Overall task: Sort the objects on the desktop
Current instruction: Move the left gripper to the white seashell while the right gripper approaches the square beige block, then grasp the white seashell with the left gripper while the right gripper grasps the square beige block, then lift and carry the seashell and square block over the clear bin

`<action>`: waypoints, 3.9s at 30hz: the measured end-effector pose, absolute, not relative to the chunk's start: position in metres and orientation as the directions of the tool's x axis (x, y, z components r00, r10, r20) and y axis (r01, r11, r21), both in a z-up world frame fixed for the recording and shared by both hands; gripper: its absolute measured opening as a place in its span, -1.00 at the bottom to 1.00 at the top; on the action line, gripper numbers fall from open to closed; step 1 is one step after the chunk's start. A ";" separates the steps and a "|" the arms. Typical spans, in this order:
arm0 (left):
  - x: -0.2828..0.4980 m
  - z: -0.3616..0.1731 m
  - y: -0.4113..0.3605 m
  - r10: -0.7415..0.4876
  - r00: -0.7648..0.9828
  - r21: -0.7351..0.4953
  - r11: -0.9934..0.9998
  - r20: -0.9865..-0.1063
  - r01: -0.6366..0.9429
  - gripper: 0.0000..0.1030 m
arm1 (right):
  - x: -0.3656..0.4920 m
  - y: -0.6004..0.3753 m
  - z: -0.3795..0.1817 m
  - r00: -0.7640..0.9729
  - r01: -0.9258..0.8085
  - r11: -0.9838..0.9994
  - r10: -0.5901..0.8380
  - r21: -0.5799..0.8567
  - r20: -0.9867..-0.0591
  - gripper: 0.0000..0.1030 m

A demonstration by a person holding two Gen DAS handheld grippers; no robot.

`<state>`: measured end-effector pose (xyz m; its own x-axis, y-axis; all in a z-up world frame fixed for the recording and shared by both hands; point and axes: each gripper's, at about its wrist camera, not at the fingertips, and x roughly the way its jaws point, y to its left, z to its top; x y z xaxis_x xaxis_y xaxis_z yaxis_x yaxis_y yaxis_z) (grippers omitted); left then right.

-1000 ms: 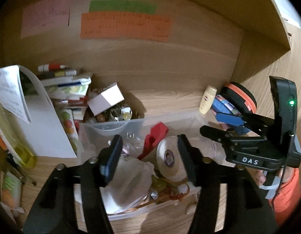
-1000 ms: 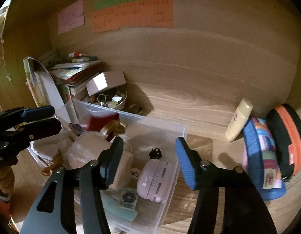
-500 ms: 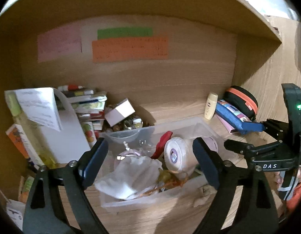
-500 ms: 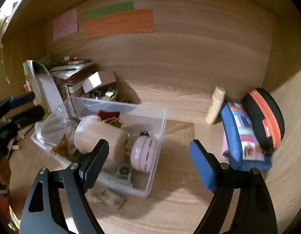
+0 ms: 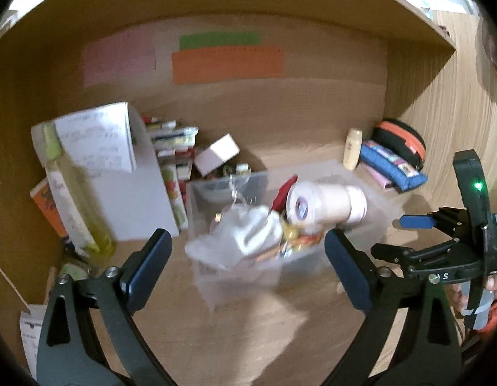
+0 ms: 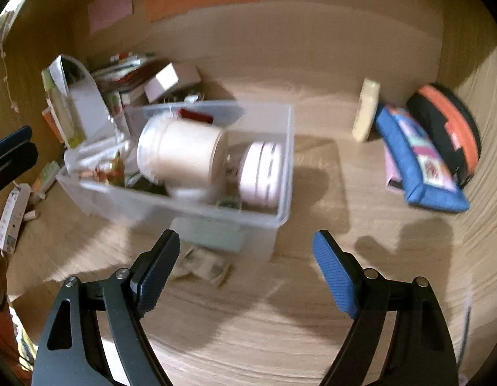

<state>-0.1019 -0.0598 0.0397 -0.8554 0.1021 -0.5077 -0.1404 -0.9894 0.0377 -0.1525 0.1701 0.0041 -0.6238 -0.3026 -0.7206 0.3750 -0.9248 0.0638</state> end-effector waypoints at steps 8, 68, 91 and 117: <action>-0.081 0.017 -0.073 0.090 -0.834 0.053 -0.989 -0.545 -0.141 0.88 | -0.167 0.151 -0.026 -0.519 0.362 -0.917 -0.346 0.165 -0.782 0.57; -0.148 0.001 0.005 0.362 -0.643 -0.069 -0.899 -0.675 -0.434 -0.60 | -0.134 0.212 0.022 -0.616 0.446 -0.878 -0.442 0.173 -0.652 -0.26; -0.175 0.032 -0.017 0.340 -0.729 -0.067 -0.924 -0.594 -0.376 -0.60 | -0.159 0.181 0.042 -0.637 0.500 -0.857 -0.460 0.124 -0.618 -0.26; -0.193 0.009 -0.013 0.325 -0.697 -0.071 -0.928 -0.639 -0.367 -0.60 | -0.171 0.157 0.024 -0.632 0.509 -0.859 -0.422 0.064 -0.650 -0.26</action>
